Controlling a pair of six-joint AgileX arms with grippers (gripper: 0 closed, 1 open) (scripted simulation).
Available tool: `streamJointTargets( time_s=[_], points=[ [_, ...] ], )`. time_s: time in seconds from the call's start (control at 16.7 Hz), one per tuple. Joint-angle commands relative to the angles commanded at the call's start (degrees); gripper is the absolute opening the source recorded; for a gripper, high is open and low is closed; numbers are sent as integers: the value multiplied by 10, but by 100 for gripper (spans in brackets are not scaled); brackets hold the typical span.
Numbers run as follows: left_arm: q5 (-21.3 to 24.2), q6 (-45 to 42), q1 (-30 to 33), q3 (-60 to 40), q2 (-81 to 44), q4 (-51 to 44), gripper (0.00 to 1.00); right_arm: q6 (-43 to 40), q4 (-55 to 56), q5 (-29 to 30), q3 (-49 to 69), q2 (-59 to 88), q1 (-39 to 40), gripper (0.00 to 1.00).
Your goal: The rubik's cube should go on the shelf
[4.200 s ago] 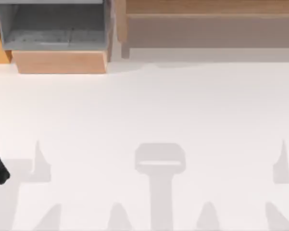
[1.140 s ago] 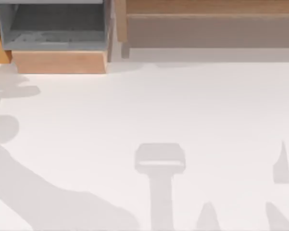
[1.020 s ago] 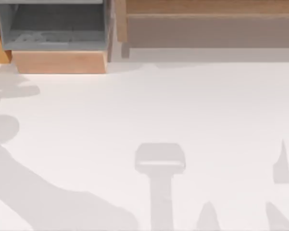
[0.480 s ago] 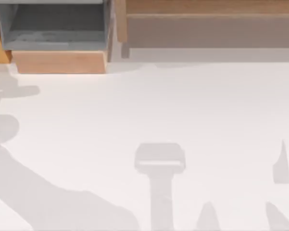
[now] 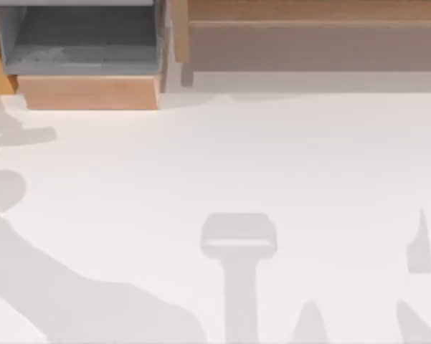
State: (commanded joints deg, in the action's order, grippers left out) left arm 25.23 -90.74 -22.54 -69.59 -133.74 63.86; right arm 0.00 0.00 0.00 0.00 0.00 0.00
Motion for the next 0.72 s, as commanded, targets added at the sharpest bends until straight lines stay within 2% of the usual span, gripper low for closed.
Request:
streamJointTargets(
  time_s=[0.3, 0.72],
  points=[
    [1, 1, -6, 10, 1, 0, 0, 0, 0, 0, 0, 0, 0, 100],
    [35, 2, -38, 145, 61, 70, 0, 0, 0, 0, 0, 0, 0, 100]
  ],
)
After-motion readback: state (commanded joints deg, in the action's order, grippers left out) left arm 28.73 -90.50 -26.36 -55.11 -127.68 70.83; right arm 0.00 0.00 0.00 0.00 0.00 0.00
